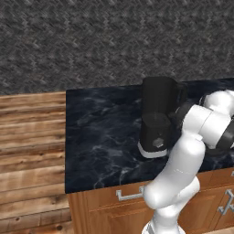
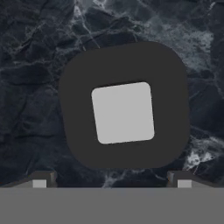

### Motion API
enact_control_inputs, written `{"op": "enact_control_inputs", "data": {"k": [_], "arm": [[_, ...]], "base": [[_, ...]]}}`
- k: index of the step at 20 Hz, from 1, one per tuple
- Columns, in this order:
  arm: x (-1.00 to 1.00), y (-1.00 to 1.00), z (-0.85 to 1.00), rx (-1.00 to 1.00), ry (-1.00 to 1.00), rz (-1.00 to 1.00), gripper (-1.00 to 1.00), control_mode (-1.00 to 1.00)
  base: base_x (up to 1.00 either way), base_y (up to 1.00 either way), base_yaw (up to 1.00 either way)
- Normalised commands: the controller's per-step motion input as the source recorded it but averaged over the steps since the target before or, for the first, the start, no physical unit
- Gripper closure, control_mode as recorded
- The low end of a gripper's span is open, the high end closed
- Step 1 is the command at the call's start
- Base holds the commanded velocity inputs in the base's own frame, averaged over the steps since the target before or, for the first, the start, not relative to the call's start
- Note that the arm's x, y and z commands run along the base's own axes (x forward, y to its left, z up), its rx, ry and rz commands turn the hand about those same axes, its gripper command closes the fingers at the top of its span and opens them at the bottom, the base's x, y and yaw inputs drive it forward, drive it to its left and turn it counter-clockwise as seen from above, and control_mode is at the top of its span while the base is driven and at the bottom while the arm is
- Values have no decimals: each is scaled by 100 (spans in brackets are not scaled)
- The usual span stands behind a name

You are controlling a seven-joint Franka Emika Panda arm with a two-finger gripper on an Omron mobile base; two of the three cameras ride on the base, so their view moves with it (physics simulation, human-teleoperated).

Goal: Close the lid blender by securely placing the lid on top.

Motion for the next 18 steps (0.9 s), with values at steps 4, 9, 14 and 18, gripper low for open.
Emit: {"op": "enact_control_inputs", "data": {"k": [4, 9, 14, 18], "arm": [[18, -11, -34, 5, 0, 8, -100, -100], [3, 3, -18, 1, 0, 2, -100, -100], [2, 9, -19, 0, 0, 0, -100, -100], [0, 24, -29, 0, 0, 0, -100, -100]], "base": [[0, 0, 0], [0, 0, 0], [0, 0, 0], [0, 0, 0]]}}
